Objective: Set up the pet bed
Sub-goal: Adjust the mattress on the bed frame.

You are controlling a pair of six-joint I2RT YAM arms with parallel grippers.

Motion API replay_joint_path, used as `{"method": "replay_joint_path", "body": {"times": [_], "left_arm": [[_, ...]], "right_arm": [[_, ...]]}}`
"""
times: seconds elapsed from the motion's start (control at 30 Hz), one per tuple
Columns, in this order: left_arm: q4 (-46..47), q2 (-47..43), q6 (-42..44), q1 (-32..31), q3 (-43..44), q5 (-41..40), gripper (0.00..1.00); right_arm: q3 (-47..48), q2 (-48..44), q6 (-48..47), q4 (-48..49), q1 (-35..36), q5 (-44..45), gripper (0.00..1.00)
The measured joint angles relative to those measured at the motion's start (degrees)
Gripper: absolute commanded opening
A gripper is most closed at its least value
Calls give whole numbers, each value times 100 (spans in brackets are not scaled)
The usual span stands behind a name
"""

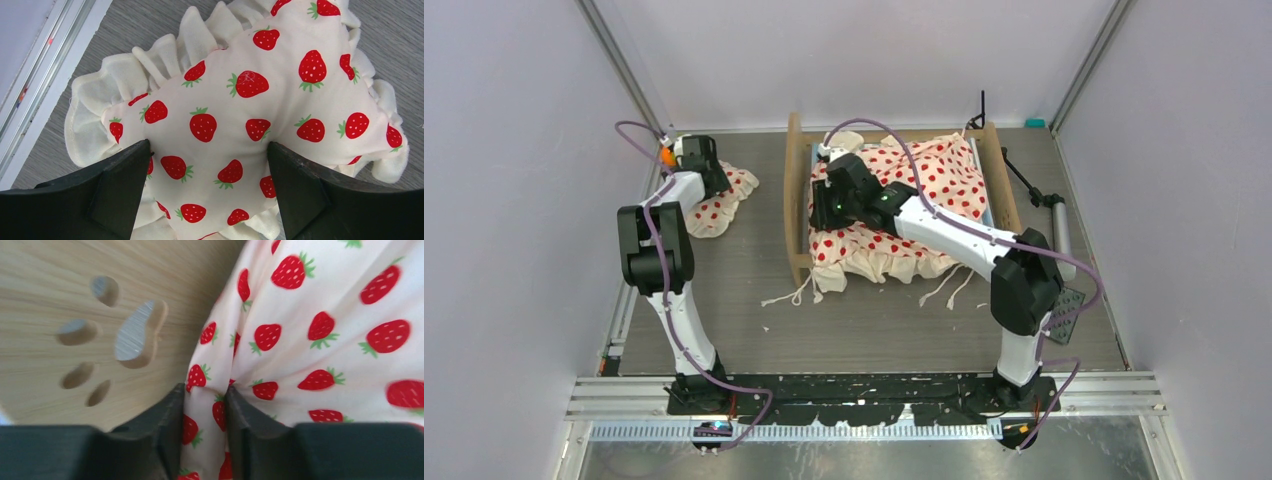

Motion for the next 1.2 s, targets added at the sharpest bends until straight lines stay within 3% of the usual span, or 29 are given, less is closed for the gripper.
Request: {"method": "replay_joint_path", "body": {"times": [0.1, 0.17, 0.33, 0.5, 0.73, 0.87, 1.2], "left_arm": [[-2, 0, 0, 0, 0, 0, 89], [-4, 0, 0, 0, 0, 0, 89], [-7, 0, 0, 0, 2, -2, 89], [-11, 0, 0, 0, 7, -2, 89], [-13, 0, 0, 0, 7, 0, 89], [-28, 4, 0, 0, 28, -2, 89], [-57, 7, 0, 0, 39, -2, 89]], "right_arm": [[-63, 101, -11, -87, 24, 188, 57], [-92, 96, -24, -225, 33, 382, 59], [-90, -138, -138, -483, 31, 734, 59], [-212, -953, -190, -612, -111, 1263, 51], [-1794, -2430, 361, 319, -1611, 1123, 48], [-2371, -2260, 654, 597, -2240, 970, 45], [-2643, -1735, 881, 455, -2409, 1438, 51]]}}
